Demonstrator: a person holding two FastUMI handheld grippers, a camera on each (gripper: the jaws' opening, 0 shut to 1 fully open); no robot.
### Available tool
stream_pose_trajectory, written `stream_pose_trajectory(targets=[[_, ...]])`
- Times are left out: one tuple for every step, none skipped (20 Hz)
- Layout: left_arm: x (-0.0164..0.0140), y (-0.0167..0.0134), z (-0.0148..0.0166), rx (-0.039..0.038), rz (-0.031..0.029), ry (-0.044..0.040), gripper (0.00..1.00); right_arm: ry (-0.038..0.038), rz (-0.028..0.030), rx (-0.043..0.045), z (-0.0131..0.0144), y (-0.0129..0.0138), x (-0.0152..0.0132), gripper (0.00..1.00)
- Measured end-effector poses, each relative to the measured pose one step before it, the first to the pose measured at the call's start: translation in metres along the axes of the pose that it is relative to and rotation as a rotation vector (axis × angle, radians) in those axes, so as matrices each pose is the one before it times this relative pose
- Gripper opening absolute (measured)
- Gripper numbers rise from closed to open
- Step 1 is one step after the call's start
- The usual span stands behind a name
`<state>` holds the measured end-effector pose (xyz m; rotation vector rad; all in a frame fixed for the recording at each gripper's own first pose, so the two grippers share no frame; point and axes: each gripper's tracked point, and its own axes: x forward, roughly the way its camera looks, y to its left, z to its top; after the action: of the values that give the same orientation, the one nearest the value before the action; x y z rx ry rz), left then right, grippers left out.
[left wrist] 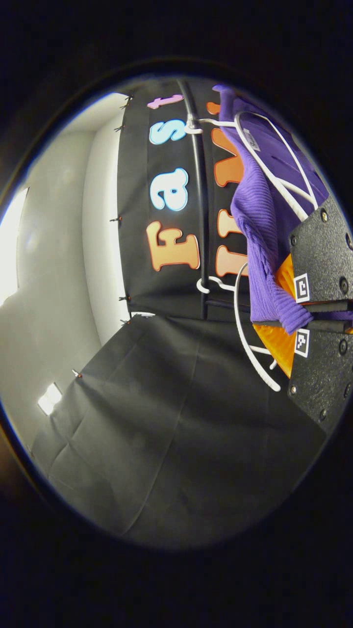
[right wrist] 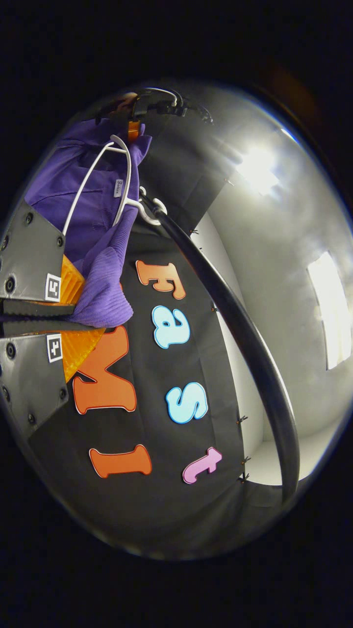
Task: Grasp the clothes on the hanger with both hands and then place them into the laundry hamper below.
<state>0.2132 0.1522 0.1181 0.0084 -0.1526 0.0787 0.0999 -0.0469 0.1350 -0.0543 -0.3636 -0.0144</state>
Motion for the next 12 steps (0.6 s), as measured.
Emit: stream_pose_trajectory(targets=[[0.00166,0.00222,-0.02208,-0.03146,-0.01663,0.04193,0.06,0.00583,0.00768,0.01405,-0.00188,-0.00022,0.00112,0.10],[0.00005,0.00296,-0.02196,-0.03558,-0.01228,0.03871,0.06,0.00583,0.00929,0.00665,-0.00205,0.00181,0.00143,0.10],[-0.00168,0.00141,-0.01884,-0.03777,0.00008,0.01601,0.06,0.00211,0.00543,-0.00655,-0.00167,0.00156,0.00271,0.10],[-0.00217,-0.00387,-0.01354,-0.01626,-0.00192,0.00999,0.06,-0.00169,-0.00468,-0.02010,-0.00116,-0.00045,0.00264,0.10],[-0.00241,-0.00268,-0.01538,0.00782,-0.00139,0.00946,0.04,-0.00557,-0.00989,-0.02498,0.00142,-0.00135,0.00086,0.10],[-0.00497,-0.00234,-0.01612,0.02259,-0.00023,0.01538,0.06,-0.00508,-0.00761,-0.01686,0.00196,-0.00184,-0.00012,0.10],[-0.00598,-0.00569,-0.01375,0.02381,-0.00294,0.01602,0.06,-0.00308,-0.01332,-0.01488,0.00162,-0.00200,0.00267,0.10],[-0.00382,-0.00762,-0.00944,0.01581,-0.00763,0.00814,0.06,0.00183,-0.02935,-0.01756,-0.00125,-0.00772,0.00489,0.10],[-0.00182,-0.00792,-0.00568,0.00309,-0.01455,0.00048,0.06,0.00611,-0.04394,-0.02638,-0.00419,-0.01326,0.00505,0.10],[-0.00190,-0.00656,-0.00380,-0.00267,-0.01253,0.00379,0.06,0.00395,-0.03659,-0.02120,-0.00462,-0.01035,0.00354,0.10],[-0.00308,-0.00493,-0.00360,-0.00292,-0.01160,0.00603,0.06,0.00506,-0.02829,-0.00927,-0.00332,-0.00645,0.00197,0.10],[-0.00018,-0.00239,-0.00063,-0.00389,-0.00844,0.00399,0.06,0.00511,-0.01757,-0.00510,-0.00472,-0.00677,0.00218,0.10]])
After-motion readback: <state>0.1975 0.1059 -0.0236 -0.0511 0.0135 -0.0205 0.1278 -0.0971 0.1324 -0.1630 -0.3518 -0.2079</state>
